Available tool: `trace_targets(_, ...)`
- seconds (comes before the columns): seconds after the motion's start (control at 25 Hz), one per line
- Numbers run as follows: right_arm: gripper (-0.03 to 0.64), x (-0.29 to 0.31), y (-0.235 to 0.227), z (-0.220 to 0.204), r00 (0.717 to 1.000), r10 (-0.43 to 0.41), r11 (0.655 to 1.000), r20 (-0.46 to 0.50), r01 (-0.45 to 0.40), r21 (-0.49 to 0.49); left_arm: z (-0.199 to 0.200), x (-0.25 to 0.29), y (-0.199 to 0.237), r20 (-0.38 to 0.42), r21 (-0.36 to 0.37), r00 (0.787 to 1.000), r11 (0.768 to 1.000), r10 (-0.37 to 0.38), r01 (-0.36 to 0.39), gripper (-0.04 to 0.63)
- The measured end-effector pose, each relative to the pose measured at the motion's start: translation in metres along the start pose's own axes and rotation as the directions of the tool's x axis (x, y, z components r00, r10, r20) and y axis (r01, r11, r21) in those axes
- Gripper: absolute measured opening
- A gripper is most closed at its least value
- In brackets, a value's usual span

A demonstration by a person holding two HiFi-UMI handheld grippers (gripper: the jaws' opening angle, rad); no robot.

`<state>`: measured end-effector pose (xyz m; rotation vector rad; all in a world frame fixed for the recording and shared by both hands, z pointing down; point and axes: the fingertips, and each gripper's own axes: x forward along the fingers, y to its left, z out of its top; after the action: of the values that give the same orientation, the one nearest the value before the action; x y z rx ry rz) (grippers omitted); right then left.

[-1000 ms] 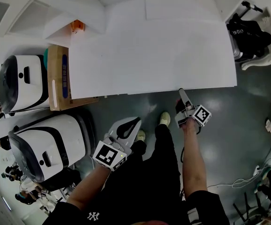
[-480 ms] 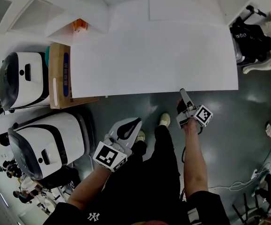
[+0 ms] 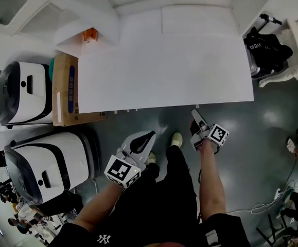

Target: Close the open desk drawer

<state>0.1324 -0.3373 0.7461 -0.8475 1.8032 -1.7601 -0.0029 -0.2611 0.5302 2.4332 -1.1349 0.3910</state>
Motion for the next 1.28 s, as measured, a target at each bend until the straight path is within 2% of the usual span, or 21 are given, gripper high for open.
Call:
trace_targets(0.28,0.101,-0.014,0.072,-0.007,0.998,0.053,0.991,0.044,-0.047,-0.122,0.002,-0.012,-0.009,0.041,0.004,0.997,0.998,-0.062,0.062,0.0)
trace_targets(0.64,0.008,-0.042,0.161,-0.053,0.988,0.084,0.972,0.129,-0.053,-0.227,0.014,-0.044,-0.026,0.088,0.014,0.987,0.991,-0.134,0.134,0.0)
trace_targets(0.92,0.006,-0.056,0.228,-0.081,0.977,0.145,0.946,0.156,-0.091,-0.31,0.028,-0.077,-0.027,0.126,-0.009,0.981,0.988,-0.149,0.152,0.0)
trace_targets(1.08,0.008,-0.062,0.264,-0.099,0.978,0.14,0.926,0.155,-0.074,-0.37,0.042,-0.098,-0.029,0.155,-0.015,0.976,0.987,-0.155,0.159,0.0)
trace_targets(1.28,0.008,-0.074,0.31,-0.122,0.972,0.159,0.888,0.172,-0.064,-0.455,0.062,-0.123,-0.041,0.192,0.017,0.968,0.986,-0.163,0.163,0.0)
